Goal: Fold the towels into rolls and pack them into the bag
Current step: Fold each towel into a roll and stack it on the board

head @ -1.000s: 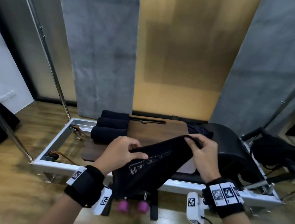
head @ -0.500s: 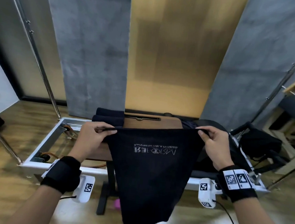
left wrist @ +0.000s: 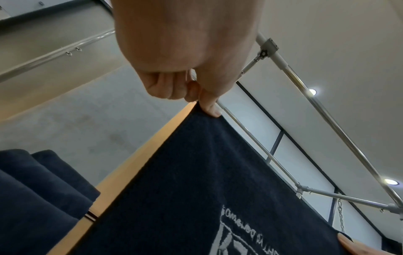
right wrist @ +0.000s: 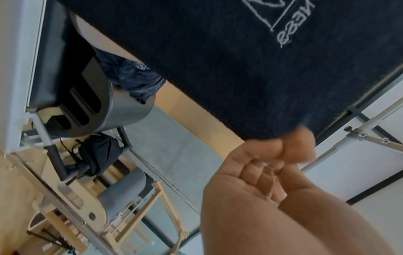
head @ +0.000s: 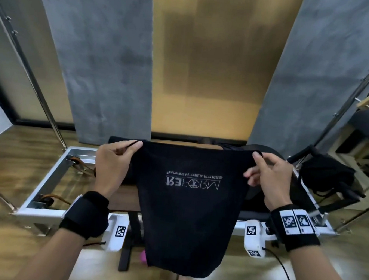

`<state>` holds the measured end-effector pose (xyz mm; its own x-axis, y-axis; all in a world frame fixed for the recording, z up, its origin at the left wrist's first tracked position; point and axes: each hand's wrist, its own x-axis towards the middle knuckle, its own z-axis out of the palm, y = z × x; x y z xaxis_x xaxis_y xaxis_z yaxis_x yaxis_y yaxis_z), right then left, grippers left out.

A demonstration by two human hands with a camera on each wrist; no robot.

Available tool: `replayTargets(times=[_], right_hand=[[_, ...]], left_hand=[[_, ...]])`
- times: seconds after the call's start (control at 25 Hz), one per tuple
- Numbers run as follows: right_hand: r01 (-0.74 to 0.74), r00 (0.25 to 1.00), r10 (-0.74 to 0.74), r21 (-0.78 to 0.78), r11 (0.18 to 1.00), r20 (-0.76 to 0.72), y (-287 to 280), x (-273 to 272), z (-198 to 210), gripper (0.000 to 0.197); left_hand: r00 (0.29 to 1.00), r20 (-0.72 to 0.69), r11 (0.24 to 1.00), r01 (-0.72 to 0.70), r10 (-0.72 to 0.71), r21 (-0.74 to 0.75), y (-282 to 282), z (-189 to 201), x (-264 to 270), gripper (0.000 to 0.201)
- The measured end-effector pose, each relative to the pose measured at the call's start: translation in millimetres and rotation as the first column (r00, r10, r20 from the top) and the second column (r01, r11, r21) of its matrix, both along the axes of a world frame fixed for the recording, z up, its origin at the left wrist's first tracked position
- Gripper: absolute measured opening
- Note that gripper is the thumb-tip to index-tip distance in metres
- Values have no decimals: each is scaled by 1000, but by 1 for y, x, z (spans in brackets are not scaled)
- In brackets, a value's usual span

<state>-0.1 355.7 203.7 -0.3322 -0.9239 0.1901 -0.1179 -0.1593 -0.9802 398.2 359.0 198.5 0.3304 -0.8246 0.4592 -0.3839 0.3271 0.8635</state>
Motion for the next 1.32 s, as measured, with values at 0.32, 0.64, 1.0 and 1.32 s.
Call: replayTargets(times=[0.32,0.64,1.0,1.32], right_hand=[[-62,974,29,139,988,226,-135,11,-57,16],[-51,954,-71,392,918,290,-272,16,-135,11],[-62,954,-109,542,838,278,-344,21,-189,23],[-119,973,11,460,880,231,-266,13,-170,24]], left_hand=[[908,-415,960,68,53,272,-127,-55,-41,16],[867,-375,874,-128,327,468,-262,-132,-60,13],[953,-116,714,-125,280,689,-327,-177,-77,54],[994,64,827,-106,84,553,-235,-172,-93,25]])
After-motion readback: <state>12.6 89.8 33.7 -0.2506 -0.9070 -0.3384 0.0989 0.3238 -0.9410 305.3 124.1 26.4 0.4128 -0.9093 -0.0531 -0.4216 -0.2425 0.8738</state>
